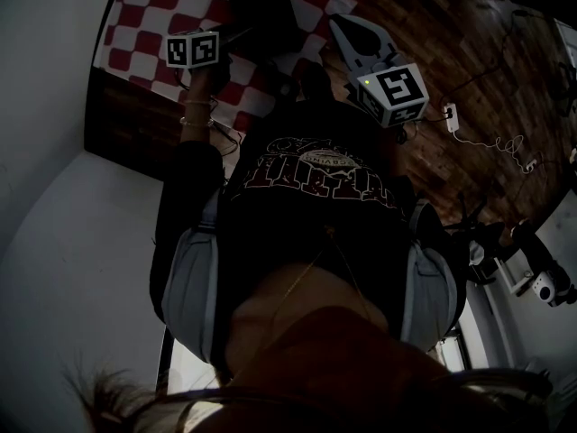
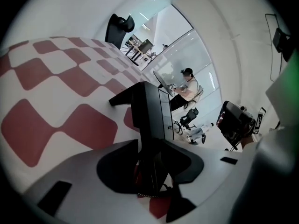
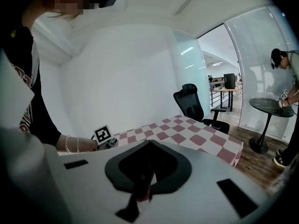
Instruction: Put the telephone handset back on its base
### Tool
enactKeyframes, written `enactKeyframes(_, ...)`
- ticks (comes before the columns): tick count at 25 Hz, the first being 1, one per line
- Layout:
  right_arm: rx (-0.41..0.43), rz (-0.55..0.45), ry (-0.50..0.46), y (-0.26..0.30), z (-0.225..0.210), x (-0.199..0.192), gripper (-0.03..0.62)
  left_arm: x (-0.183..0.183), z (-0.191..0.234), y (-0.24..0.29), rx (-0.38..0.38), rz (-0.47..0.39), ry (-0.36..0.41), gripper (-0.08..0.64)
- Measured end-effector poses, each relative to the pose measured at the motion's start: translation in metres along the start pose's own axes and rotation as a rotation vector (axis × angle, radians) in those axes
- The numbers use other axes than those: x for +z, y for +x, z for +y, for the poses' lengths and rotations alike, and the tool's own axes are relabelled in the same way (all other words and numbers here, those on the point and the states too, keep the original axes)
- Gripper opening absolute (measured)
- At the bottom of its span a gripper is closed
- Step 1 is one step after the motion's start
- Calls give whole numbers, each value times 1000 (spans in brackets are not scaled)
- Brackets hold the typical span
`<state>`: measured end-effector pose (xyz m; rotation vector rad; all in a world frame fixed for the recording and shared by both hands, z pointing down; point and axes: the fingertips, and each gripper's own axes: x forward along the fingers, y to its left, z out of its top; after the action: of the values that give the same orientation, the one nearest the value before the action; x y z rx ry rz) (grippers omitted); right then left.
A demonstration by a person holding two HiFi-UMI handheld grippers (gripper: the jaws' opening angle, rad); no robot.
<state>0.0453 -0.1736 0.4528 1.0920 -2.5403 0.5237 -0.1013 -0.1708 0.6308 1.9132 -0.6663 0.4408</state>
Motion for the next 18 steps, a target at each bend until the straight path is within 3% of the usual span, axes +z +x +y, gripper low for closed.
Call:
enactKeyframes(12,17,-33,-16,-6,5,8,18,-1,3,-1,60,-13,7,170)
enactKeyframes(18,35,-35,-29,-9,7,8,18,0,2,-3,136,-17,45,170)
